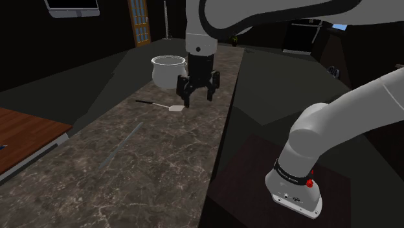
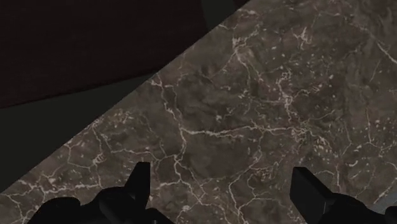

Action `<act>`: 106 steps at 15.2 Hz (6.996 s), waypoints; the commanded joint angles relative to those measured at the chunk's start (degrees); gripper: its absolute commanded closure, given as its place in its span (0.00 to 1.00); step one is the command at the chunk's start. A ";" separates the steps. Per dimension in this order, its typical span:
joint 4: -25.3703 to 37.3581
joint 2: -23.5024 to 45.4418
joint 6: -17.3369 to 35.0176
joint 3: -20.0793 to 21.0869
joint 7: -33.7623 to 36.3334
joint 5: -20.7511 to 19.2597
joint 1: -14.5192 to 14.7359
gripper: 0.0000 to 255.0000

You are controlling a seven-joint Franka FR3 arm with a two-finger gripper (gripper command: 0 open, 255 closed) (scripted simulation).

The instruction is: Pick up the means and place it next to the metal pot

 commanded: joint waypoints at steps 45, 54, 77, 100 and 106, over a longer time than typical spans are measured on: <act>43.12 68.81 14.26 13.38 83.40 -43.57 5.03 1.00; 44.45 67.59 11.97 14.00 82.72 -42.61 4.82 1.00; 57.53 64.06 -3.42 15.93 79.54 -39.36 6.09 1.00; 76.52 65.40 -19.92 15.44 75.34 -40.07 9.45 1.00; 64.80 57.44 -14.92 15.90 68.20 -35.18 -2.33 1.00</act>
